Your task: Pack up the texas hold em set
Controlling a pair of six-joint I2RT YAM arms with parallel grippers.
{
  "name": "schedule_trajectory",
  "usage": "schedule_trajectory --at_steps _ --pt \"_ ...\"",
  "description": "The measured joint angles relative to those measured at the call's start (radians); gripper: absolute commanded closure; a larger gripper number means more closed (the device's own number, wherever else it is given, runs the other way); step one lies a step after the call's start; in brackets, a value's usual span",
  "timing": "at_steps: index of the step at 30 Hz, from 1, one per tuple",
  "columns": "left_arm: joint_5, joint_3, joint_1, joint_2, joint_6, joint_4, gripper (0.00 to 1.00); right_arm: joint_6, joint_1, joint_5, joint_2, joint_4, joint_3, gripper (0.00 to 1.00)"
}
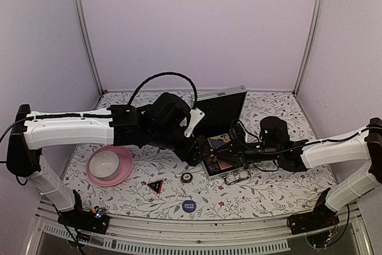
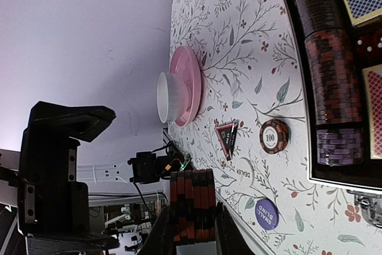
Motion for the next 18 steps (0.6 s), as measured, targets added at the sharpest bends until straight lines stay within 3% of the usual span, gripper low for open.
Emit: schedule_trajectory --at_steps 7,18 --pt "-0.076 -0.083 0.035 -0.123 -0.025 0.076 0.03 -0.08 -0.05 0.119 -0.156 -0.261 -0.001 0.98" --pt "-0.029 -0.248 0.351 -0.278 -0.032 0.151 0.03 -0.029 -0.094 0.354 -0.217 -0.6 -0.007 0.98"
